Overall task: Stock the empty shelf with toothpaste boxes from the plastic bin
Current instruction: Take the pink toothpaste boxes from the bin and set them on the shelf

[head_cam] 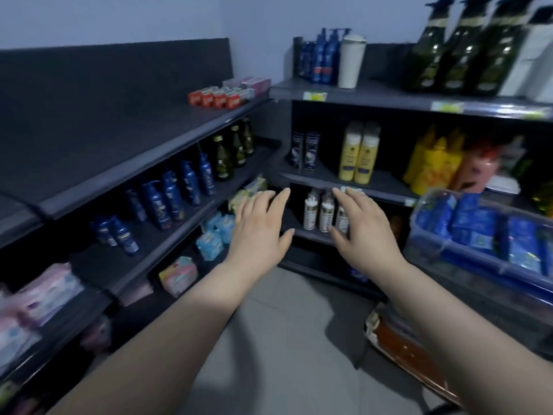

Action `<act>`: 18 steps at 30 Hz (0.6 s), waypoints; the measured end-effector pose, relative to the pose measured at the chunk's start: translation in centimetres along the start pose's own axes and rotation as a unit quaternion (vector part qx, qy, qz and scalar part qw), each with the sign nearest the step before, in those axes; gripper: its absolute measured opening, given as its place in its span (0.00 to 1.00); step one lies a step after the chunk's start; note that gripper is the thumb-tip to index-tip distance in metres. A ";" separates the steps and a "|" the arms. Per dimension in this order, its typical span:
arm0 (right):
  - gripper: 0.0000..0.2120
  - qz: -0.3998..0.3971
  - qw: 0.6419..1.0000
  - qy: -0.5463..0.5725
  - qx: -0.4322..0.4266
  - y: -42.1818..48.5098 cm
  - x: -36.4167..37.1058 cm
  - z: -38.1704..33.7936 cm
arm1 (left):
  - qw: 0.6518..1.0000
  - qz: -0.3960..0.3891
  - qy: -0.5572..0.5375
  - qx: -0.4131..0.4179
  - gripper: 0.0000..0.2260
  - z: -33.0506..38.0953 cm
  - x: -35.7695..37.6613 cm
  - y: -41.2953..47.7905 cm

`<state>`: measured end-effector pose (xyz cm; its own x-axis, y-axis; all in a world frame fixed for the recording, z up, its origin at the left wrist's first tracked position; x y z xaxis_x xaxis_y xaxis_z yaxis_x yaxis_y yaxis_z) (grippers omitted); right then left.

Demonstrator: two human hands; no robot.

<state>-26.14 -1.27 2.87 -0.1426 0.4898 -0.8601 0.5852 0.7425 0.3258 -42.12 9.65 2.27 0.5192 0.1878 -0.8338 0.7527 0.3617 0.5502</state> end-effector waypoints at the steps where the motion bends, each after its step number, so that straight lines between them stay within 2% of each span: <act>1: 0.32 0.006 1.000 -0.004 0.019 0.1 -0.4 1.7 | 1.000 -0.007 -0.010 0.015 0.30 1.0 1.1 1.2; 9: 0.31 0.045 0.981 -0.035 0.185 0.8 -2.6 14.6 | 0.983 -0.051 -0.109 0.138 0.31 8.7 10.0 11.3; 18: 0.31 0.091 0.924 -0.078 0.363 2.7 -5.4 27.2 | 0.931 -0.104 -0.220 0.271 0.32 17.1 20.5 23.2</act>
<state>-2.10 -14.29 -2.28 0.0939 0.4628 -0.8815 0.9776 0.1248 0.1697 -7.07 6.27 -1.22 0.3651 -0.2705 -0.8908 0.8874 -0.1880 0.4208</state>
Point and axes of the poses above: each hand's wrist, its own y-axis towards the middle knuckle, its own x-axis out of the palm, z = x × y, the point moved 1 cm from there along y, towards the middle knuckle, and after that the axes turned 13 degrees about x, right-handed, at the moved point
